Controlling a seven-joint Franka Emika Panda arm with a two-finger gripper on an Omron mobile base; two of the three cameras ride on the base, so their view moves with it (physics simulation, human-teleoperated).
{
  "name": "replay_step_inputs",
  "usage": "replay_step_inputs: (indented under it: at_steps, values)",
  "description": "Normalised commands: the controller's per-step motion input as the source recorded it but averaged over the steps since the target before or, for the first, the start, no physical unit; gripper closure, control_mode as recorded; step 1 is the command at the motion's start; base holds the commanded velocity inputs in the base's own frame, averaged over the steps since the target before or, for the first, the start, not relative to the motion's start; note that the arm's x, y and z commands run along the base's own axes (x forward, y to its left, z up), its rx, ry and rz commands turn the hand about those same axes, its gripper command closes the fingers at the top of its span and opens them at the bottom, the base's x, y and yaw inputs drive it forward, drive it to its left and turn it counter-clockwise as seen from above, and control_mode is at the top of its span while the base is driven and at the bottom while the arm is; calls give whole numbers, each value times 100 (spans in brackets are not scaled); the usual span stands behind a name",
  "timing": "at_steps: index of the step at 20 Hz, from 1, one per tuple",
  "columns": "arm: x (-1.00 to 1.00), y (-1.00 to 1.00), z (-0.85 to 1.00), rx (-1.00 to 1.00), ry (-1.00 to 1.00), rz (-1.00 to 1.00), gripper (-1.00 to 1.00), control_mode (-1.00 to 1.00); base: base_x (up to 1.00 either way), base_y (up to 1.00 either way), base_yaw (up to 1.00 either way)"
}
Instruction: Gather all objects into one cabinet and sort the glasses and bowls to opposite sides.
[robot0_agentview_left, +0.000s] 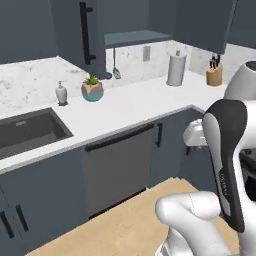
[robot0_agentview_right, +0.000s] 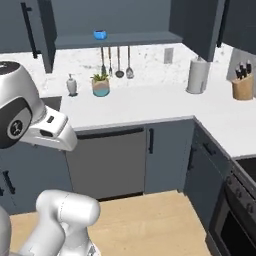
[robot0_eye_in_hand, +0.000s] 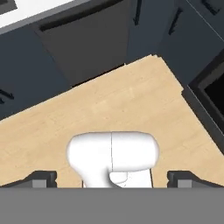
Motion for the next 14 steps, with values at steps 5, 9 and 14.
replay_step_inputs:
  at_steps: [5,9,14]
  values:
    - [0,0,0,0,0,0,-100,100,39,-74,57]
    - [0,0,0,0,0,0,-100,100,54,-86,31]
    - [0,0,0,0,0,0,-100,100,59,-54,37]
